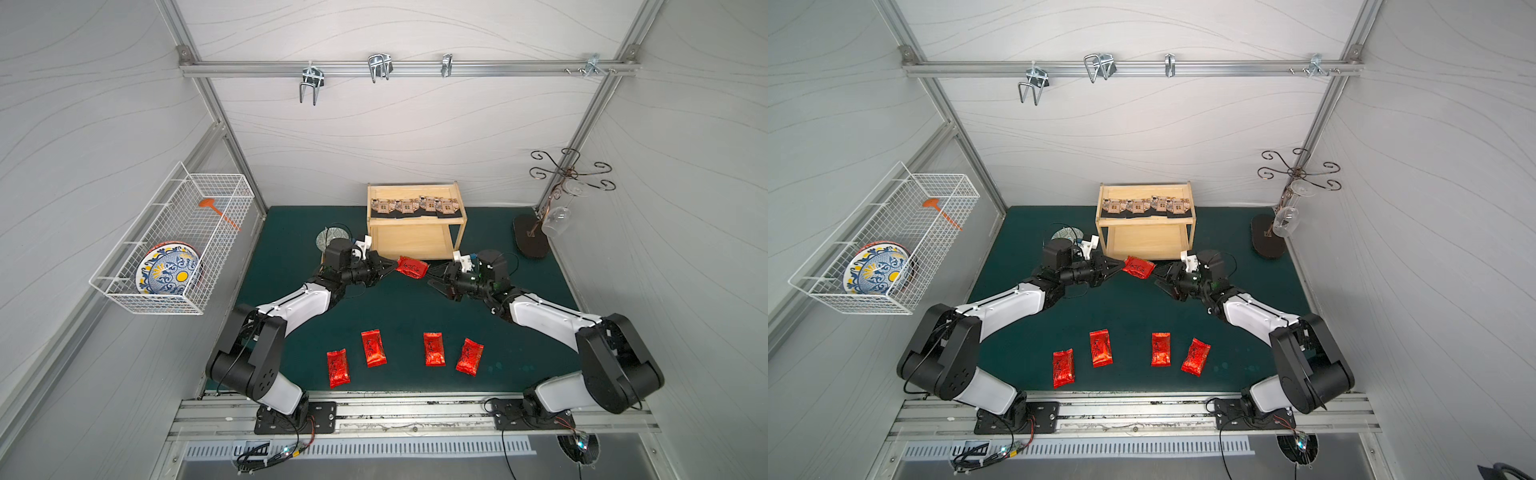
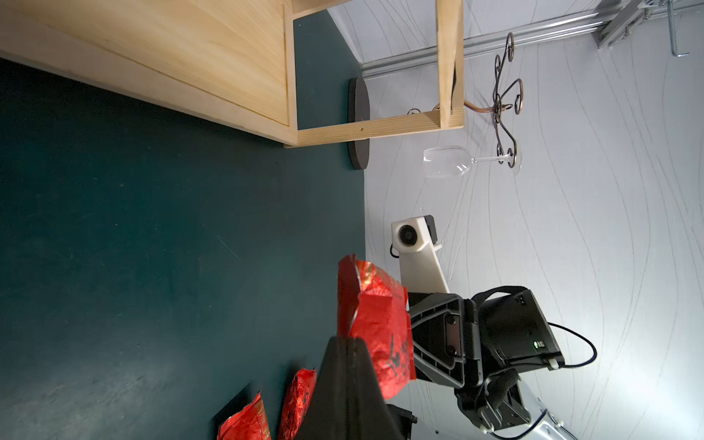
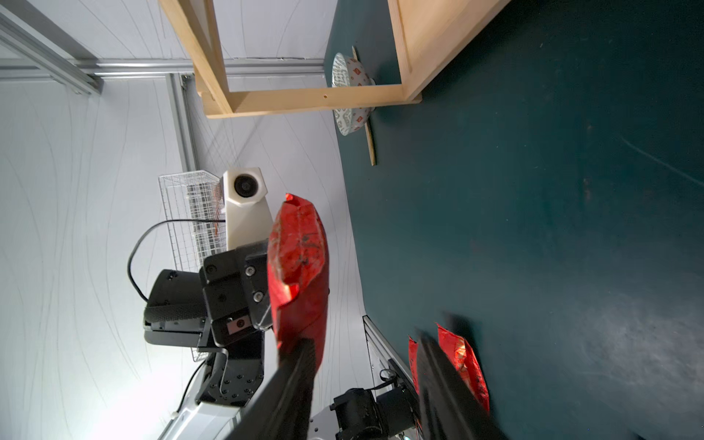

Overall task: Place the tea bags on the shelf by color
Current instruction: Pick up the tea bag from the center of the board.

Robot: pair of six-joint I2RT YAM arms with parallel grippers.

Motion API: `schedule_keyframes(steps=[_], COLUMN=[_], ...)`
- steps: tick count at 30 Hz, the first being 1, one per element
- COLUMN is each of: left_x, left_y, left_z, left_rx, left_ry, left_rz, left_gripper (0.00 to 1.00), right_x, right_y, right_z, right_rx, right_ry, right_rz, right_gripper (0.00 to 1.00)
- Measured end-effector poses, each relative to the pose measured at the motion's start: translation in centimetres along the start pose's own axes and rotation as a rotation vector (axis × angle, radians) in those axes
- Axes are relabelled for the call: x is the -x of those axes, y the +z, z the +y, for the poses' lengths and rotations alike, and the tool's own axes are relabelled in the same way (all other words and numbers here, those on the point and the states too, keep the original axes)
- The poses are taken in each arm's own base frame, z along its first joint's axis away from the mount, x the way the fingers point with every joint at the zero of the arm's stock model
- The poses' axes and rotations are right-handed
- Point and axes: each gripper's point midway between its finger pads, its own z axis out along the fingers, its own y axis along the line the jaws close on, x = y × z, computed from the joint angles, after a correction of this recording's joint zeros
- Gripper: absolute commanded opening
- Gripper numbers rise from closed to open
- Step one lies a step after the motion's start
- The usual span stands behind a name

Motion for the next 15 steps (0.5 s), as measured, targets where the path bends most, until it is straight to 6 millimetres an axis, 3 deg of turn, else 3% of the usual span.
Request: schedule_keyframes(steps=[7,15], left_x=[0.1,0.1], left_y=[-0.3,-0.4], left_z=[-0.8,-1.0], left_rx=[-0.017,-0.021], left_ry=[0.016,0.017], left_rz=[-0.009,-0.011], left_gripper=[0.00,0.00], right_x=[0.9,0.1], right_y=[-1.6,-0.3], right_z=[0.5,1.6], right_rx=[0.033,0.081], right_ry=[0.024,0.040], right_rz=[-0.047,0.001], right_gripper=[0.44,0.41])
